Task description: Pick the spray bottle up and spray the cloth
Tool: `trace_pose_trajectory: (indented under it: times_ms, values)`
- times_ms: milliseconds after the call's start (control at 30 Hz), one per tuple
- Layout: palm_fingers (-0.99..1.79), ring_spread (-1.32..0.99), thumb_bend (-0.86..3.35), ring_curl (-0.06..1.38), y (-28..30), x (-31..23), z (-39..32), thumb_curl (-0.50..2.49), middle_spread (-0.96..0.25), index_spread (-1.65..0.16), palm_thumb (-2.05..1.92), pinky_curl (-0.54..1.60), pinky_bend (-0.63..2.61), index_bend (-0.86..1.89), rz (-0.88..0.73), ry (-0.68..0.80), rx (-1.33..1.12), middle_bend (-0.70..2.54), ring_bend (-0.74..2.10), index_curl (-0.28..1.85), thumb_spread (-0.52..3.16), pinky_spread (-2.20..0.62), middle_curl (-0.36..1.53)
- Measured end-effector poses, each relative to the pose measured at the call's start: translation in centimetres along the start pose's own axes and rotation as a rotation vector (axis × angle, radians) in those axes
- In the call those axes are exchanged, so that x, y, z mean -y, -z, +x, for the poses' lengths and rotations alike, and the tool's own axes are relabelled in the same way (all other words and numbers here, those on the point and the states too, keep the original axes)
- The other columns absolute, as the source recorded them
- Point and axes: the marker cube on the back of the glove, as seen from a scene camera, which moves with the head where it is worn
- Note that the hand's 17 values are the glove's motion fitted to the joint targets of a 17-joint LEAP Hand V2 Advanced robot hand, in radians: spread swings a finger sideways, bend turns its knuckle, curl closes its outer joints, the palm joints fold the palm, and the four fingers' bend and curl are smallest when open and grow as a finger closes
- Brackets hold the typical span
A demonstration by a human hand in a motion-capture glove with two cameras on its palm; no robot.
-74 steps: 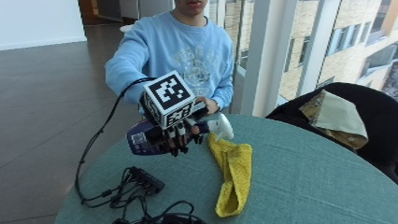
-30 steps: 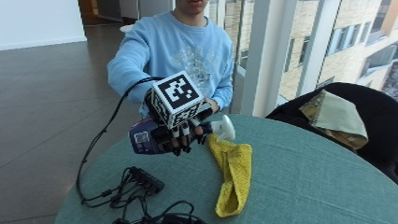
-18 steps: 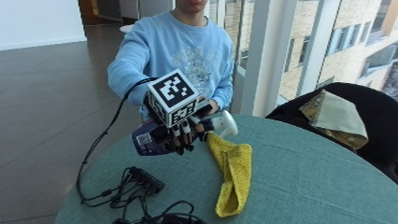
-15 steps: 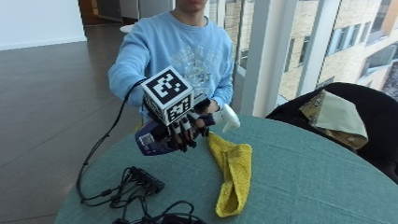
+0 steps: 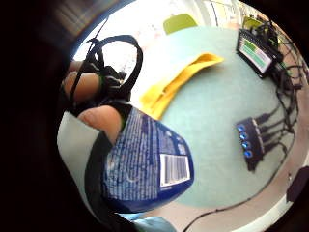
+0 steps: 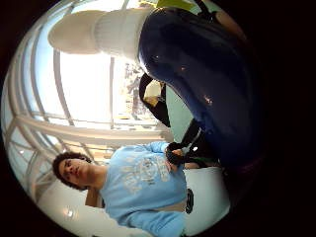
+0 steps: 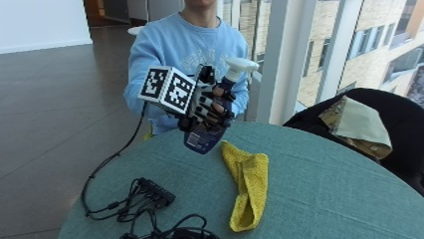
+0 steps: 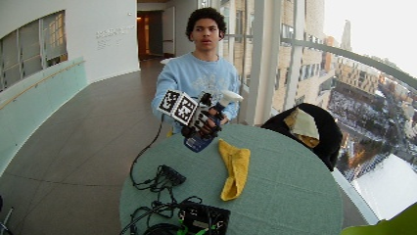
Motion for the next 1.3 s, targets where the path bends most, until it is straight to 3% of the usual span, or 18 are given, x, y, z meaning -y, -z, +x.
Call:
trace_pose_trajectory:
  times_ms: [333,600,1033,1300]
  values:
    - [0.93,0.03,-0.02,0.36,-6.2,2.0,-4.7,0.69,-0.06,-0.31,0.88,0.37,0.39,0.08,0.157,0.214,0.255,0.26,0.53,0.17,0.92,0.18,0.42]
    - [0.93,0.02,-0.02,0.36,-12.9,5.2,-9.2,0.7,-0.06,-0.32,0.88,0.37,0.39,0.08,0.173,0.329,0.335,0.25,0.53,0.17,0.91,0.17,0.42]
    - [0.9,0.0,-0.02,0.36,-23.8,9.7,-11.1,0.7,-0.07,-0.33,0.87,0.37,0.4,0.08,0.138,0.36,0.313,0.25,0.51,0.18,0.91,0.17,0.43]
    - [0.88,0.0,-0.02,0.36,-27.2,10.4,-10.4,0.7,-0.07,-0.33,0.88,0.37,0.4,0.08,0.108,0.34,0.281,0.24,0.51,0.17,0.92,0.17,0.43]
